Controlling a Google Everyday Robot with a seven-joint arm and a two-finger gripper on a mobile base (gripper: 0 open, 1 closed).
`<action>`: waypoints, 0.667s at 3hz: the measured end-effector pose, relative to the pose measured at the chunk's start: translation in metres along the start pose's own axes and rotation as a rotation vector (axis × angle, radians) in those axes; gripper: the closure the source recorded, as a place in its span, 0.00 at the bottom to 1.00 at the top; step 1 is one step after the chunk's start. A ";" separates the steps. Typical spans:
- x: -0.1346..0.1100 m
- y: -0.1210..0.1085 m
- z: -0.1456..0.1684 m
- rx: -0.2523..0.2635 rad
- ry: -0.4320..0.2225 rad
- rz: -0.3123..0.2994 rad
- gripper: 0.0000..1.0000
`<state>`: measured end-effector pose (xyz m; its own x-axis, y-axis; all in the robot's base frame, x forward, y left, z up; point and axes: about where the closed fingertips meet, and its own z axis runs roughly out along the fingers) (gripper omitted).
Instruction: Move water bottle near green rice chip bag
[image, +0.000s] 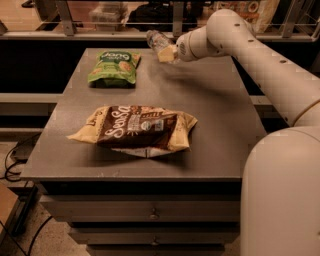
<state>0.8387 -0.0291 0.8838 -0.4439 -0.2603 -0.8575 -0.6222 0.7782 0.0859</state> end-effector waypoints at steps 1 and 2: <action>0.009 0.017 0.007 -0.063 0.007 0.025 0.85; 0.018 0.033 0.013 -0.118 0.011 0.060 0.61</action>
Offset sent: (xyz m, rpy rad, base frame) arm -0.0325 0.0372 -0.0239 0.1390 0.1124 0.0993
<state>0.8185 -0.0010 0.8650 -0.4895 -0.2220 -0.8433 -0.6656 0.7199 0.1968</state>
